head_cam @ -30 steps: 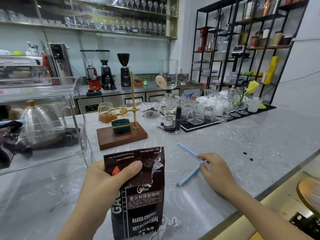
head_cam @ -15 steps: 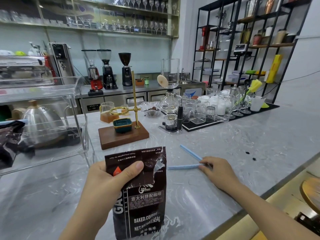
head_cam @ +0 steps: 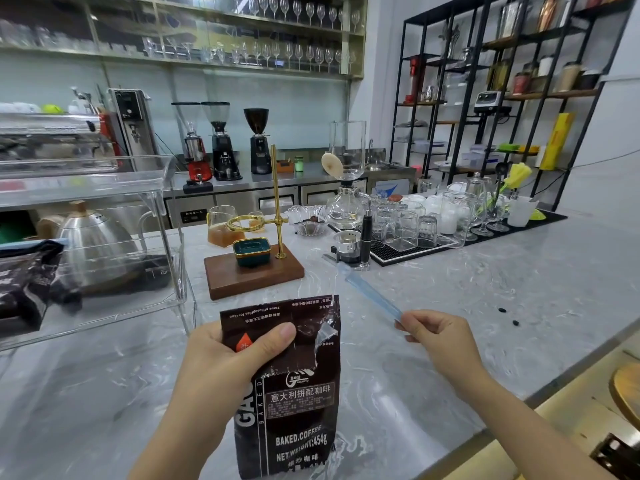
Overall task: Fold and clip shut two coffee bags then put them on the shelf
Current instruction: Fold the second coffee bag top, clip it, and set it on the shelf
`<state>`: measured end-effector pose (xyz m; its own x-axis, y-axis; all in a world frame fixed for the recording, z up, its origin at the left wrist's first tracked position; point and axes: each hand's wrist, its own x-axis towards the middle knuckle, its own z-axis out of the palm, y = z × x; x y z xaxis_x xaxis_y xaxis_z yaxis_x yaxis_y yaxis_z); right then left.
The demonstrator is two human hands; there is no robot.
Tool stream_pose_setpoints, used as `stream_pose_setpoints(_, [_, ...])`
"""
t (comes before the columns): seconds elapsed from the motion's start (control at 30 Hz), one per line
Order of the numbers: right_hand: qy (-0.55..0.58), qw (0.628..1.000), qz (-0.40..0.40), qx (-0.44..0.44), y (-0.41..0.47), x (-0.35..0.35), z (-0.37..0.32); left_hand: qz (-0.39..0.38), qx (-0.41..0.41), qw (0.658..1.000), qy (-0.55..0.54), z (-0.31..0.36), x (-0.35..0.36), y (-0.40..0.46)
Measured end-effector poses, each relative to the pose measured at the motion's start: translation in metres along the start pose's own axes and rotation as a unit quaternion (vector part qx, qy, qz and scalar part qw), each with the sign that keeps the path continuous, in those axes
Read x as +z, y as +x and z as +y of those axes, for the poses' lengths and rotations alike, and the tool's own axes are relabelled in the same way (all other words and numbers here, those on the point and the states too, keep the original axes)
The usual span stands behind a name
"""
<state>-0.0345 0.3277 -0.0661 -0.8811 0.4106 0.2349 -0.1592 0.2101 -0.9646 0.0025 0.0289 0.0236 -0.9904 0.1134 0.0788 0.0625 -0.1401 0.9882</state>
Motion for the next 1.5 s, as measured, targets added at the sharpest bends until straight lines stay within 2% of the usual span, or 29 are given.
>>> stream_pose_setpoints(0.2, [0.215,0.971,-0.065,0.085,-0.023,0.018,-0.034,-0.001,0.001,1.0,-0.001,0.0,0.0,0.0])
stream_pose_setpoints(0.53, [0.363,0.906,-0.17,0.136,-0.053,0.044,-0.084,0.002,0.012,1.0,-0.002,-0.001,0.0,-0.001])
stream_pose_setpoints(0.73, [0.344,0.915,-0.201,0.065,-0.06,0.055,-0.095,0.003,0.01,1.0,-0.008,-0.001,0.0,-0.001])
stream_pose_setpoints(0.97, [0.2,0.969,-0.125,-0.076,-0.065,0.058,-0.111,0.002,0.01,1.0,-0.008,-0.001,-0.001,-0.001])
stream_pose_setpoints(1.1, [0.135,0.977,-0.104,-0.128,-0.065,0.058,-0.122,0.002,0.012,1.0,-0.006,-0.002,-0.001,-0.001])
stream_pose_setpoints(1.5, [0.089,0.982,-0.095,-0.138,-0.066,0.057,-0.127,0.0,0.009,1.0,-0.011,-0.002,-0.001,-0.002])
